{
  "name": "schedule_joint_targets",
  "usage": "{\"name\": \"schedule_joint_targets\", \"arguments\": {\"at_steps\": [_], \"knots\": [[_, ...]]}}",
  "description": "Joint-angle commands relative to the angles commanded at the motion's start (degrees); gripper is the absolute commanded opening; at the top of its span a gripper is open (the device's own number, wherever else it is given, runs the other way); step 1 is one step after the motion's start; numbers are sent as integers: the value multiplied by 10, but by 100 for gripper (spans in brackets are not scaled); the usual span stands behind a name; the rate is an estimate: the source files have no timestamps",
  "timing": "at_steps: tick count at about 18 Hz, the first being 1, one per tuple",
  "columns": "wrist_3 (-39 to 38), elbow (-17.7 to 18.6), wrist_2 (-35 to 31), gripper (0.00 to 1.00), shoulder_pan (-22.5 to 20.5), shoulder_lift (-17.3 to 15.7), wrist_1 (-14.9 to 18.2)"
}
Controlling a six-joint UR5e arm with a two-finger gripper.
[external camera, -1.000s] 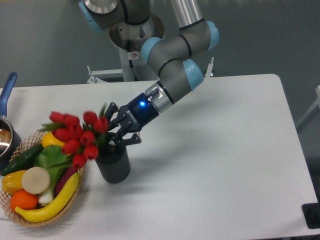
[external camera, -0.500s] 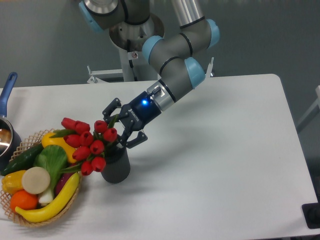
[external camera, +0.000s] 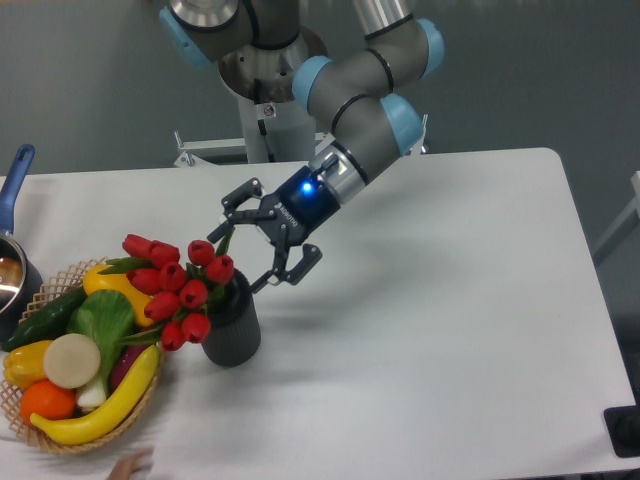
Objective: Insert the flowers into the vase
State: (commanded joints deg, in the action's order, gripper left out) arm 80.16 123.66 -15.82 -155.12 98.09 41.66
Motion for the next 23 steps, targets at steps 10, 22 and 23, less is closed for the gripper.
{"name": "schedule_joint_targets", "arguments": {"at_steps": [10, 22, 23], "knots": [[2, 4, -1, 100, -121, -54, 3], [5, -89, -106, 100, -259, 3, 4], [5, -104, -144, 100, -260, 10, 4]]}}
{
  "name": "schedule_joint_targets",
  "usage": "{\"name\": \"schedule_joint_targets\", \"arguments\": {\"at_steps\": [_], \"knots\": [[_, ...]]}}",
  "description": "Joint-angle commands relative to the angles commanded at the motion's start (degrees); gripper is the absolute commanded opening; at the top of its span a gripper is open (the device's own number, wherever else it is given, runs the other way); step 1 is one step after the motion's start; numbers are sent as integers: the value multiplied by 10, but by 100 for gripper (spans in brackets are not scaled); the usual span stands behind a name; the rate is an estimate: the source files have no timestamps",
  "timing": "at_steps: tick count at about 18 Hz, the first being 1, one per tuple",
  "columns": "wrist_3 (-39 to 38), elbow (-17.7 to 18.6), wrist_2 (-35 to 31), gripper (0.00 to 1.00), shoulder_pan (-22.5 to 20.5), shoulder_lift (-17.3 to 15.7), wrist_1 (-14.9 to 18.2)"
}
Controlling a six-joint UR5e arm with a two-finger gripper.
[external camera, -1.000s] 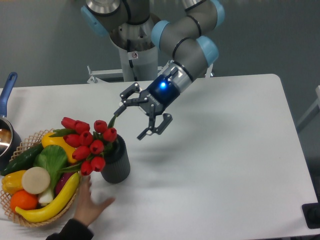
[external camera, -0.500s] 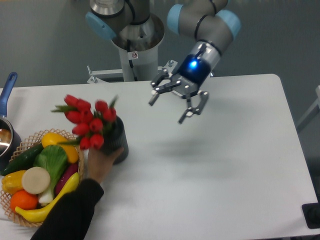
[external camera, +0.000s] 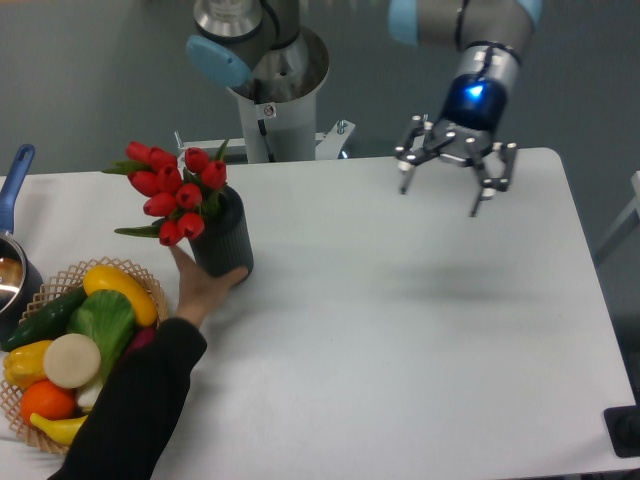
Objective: Insert the flowers into the vase
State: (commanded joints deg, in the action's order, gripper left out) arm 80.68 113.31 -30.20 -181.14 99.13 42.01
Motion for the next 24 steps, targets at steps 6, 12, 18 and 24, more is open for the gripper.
{"name": "schedule_joint_targets", "arguments": {"at_steps": [6, 12, 18, 24], "knots": [[1, -41, -254, 100, 21, 43, 2], [48, -40, -459, 100, 53, 43, 1], [60, -39, -534, 100, 56, 37, 34], [60, -41, -533, 100, 55, 33, 39]]}}
